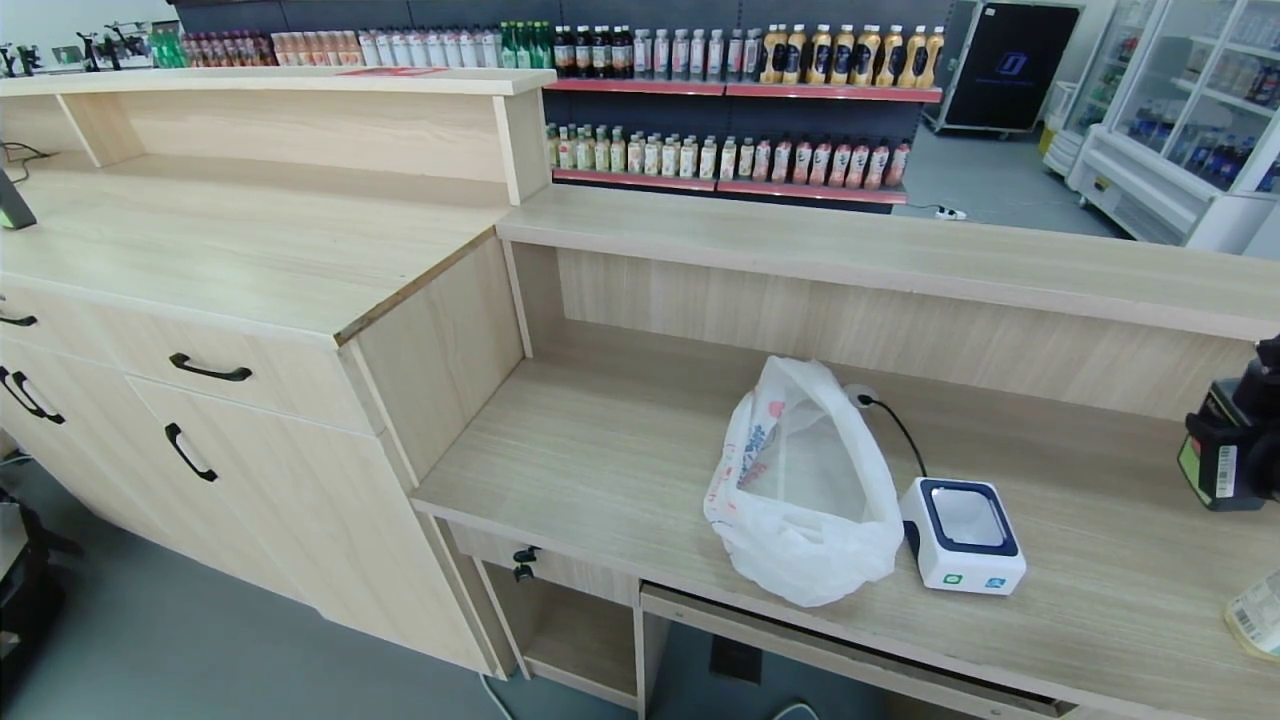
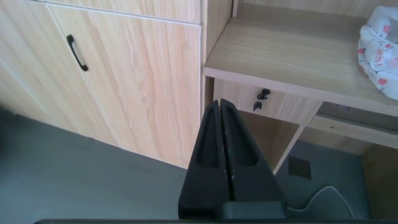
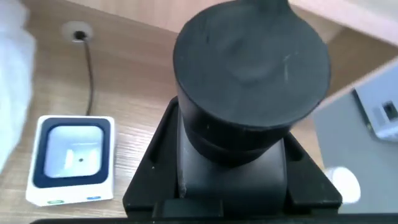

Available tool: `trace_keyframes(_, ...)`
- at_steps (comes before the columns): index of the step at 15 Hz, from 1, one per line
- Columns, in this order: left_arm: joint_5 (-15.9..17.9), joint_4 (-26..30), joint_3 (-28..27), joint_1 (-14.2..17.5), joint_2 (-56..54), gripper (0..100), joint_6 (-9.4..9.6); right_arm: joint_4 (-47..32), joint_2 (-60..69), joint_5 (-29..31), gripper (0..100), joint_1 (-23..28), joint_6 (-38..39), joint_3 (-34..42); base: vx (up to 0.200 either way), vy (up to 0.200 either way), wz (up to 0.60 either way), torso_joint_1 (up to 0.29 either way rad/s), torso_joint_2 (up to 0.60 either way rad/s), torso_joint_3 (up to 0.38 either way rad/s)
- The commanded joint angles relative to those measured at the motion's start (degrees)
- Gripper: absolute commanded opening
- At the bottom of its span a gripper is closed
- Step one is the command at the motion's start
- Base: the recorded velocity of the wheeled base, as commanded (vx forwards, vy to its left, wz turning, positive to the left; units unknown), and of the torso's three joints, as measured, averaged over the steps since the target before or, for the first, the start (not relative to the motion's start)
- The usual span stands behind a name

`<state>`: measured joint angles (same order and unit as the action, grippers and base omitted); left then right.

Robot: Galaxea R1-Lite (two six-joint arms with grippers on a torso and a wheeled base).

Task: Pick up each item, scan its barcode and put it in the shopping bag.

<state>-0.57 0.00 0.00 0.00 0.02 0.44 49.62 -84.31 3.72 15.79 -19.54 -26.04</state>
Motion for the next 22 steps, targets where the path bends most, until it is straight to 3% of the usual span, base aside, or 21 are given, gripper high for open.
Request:
trace_keyframes(1, 0.0, 0.0, 0.0, 0.0, 0.0, 0, 0.00, 0.0, 0.7, -5.6, 0, -0.2, -2.0, -1.8, 0.000, 0.000, 0.60, 0.002, 0.00, 0.002)
trace_keyframes(2, 0.0, 0.0, 0.0, 0.0, 0.0, 0, 0.00, 0.0, 0.4, -6.1, 0, -0.5, -2.1, -2.2, 0.000, 0.000, 0.60, -0.007, 0.00, 0.002)
trace_keyframes(5, 0.0, 0.0, 0.0, 0.0, 0.0, 0, 0.00, 0.7, -7.3, -22.2, 0, -1.7, -0.9, -3.6, 0.000, 0.000, 0.20, 0.001, 0.00, 0.002)
trace_keyframes(7, 0.0, 0.0, 0.0, 0.0, 0.0, 0, 0.00, 0.8, -12.9, -28.0, 0, -0.9, -0.9, -4.0, 0.000, 0.000, 0.00, 0.000, 0.00, 0.000)
trace_keyframes(15, 0.0, 0.0, 0.0, 0.0, 0.0, 0, 0.00, 1.6, -29.3, -36.8, 0, -1.2, -0.8, -13.9, 0.000, 0.000, 0.00, 0.000, 0.00, 0.000)
trace_keyframes(22, 0.0, 0.0, 0.0, 0.0, 0.0, 0, 0.00, 3.2, -33.7, -39.7, 0, -5.0, -0.8, -16.7, 0.000, 0.000, 0.00, 0.000, 0.00, 0.000)
